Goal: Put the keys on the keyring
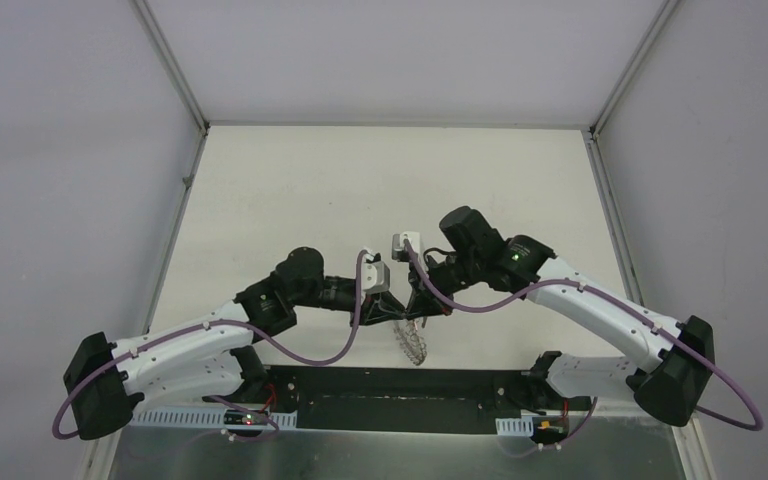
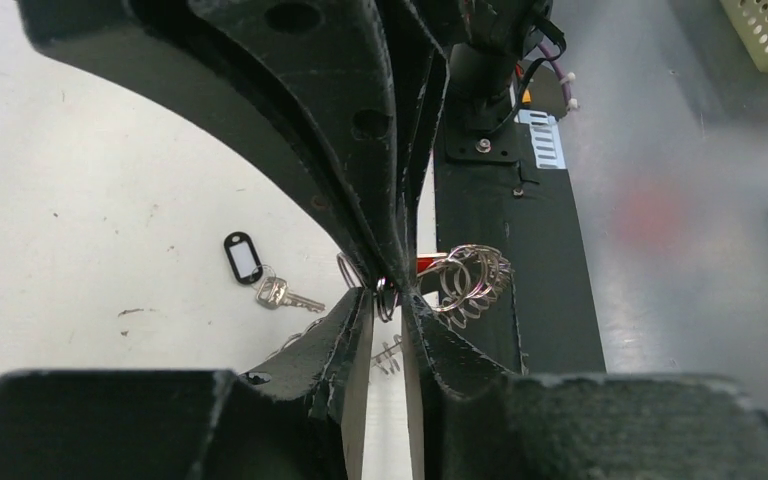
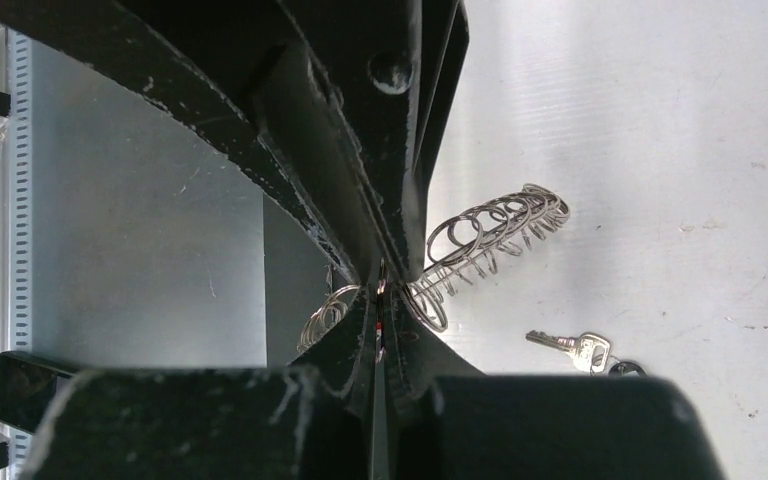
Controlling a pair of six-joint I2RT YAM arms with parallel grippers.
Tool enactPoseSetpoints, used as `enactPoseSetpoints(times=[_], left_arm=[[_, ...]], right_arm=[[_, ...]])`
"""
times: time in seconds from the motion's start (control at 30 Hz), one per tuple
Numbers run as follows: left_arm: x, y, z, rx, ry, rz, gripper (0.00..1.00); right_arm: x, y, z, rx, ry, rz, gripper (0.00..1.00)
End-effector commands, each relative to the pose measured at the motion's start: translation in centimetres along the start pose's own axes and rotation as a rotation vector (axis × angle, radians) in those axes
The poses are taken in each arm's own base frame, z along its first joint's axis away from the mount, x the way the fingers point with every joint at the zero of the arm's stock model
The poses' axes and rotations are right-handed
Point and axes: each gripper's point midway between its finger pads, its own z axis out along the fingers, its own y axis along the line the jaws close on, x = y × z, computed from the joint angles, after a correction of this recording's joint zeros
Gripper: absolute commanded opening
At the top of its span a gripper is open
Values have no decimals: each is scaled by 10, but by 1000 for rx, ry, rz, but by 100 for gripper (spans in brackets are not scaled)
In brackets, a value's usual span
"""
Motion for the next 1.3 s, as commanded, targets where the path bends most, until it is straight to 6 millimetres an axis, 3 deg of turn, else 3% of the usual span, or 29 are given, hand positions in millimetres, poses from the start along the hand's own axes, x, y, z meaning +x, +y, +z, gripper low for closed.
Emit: enactPoseSetpoints(times=[0.0,0.1,0.17,0.27,0.73,1.03,1.27], left_arm=[[-24,-8,5,51,-69,38,18],[-22,-10,5,54,-63,36,20],[-20,-9,3,42,-52,36,30],[-20,-7,-3,7,-37,49,36],[-24,-7,-15,-34,-40,79,42],[-20,-8,-6,-2,-17,60,35],[-19,-7,2,12,-7,51,18]], right_arm=[[-26,3,-1,-14,-85,-72,0],[-27,2,-1,-8,-88,-70,0],[-27,2,-1,-5,-87,-69,0],[-26,2,-2,-4,-86,-67,0],[-27,3,1,-15,-97,-65,0],[-27,4,1,-18,-100,-64,0],[-26,4,1,-21,-100,-60,0]])
